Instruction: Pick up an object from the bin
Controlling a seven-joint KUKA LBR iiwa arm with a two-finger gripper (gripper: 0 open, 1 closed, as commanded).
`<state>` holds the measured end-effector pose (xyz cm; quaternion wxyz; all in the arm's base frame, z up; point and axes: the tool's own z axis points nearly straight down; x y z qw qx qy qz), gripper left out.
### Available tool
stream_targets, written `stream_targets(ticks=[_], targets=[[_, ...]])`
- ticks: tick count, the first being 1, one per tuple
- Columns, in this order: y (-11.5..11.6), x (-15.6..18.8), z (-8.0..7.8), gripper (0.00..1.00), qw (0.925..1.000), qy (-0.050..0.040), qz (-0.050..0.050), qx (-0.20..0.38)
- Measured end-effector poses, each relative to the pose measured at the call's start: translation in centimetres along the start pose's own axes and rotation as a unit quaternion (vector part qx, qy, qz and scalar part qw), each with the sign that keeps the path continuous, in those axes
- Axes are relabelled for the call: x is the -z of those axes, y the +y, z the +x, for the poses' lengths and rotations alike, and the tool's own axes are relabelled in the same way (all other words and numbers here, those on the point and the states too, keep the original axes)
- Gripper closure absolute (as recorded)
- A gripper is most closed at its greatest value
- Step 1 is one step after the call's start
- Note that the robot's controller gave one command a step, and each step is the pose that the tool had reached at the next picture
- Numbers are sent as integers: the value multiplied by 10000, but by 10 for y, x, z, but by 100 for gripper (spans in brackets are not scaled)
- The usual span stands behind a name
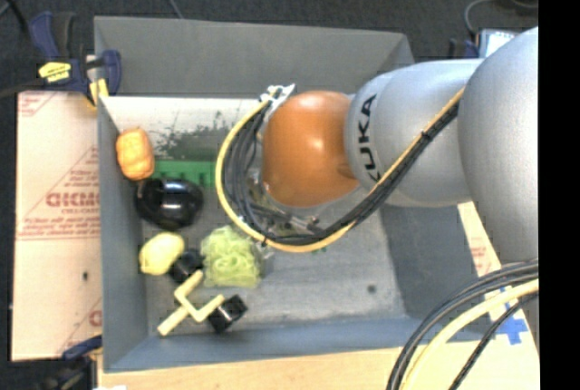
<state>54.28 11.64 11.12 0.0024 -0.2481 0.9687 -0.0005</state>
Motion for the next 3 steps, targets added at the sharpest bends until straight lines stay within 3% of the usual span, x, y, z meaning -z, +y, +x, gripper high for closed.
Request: stream_targets(ticks=[1, 2, 3], targets=[[-11, 57, -10, 100, 10000, -51, 12, 33], [2, 42, -29, 100, 9998, -120, 37, 125], [9, 58, -33, 100, 9999, 4, -5, 145]])
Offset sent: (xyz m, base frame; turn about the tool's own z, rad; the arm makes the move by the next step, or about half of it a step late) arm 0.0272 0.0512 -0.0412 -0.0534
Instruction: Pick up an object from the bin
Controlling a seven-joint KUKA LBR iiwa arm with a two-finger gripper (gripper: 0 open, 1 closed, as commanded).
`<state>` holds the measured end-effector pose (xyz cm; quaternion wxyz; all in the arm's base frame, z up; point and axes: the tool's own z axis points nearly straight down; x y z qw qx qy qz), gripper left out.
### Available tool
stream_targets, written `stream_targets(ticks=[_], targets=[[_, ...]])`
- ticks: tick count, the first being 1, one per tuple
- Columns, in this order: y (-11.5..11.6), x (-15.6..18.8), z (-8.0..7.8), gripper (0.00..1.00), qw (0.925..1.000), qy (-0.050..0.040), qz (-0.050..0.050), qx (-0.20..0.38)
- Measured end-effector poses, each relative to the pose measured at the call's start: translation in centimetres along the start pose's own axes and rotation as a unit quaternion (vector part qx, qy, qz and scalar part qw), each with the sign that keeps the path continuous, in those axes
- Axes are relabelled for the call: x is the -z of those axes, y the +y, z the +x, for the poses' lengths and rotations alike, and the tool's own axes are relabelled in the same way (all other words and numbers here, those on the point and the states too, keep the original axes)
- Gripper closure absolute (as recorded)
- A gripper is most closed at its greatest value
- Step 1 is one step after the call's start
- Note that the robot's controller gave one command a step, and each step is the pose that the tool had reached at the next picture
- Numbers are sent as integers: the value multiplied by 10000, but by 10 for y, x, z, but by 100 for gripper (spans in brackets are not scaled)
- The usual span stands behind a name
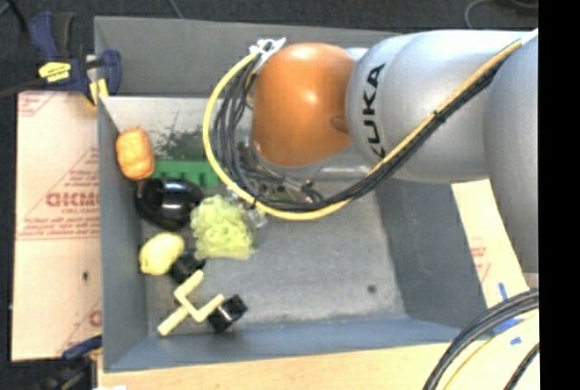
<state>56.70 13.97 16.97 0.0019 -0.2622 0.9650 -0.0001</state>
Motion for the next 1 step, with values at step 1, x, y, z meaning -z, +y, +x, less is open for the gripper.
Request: stream_targets(ticks=[1], targets=[[0, 35, -9, 100, 9996, -166, 63, 226]])
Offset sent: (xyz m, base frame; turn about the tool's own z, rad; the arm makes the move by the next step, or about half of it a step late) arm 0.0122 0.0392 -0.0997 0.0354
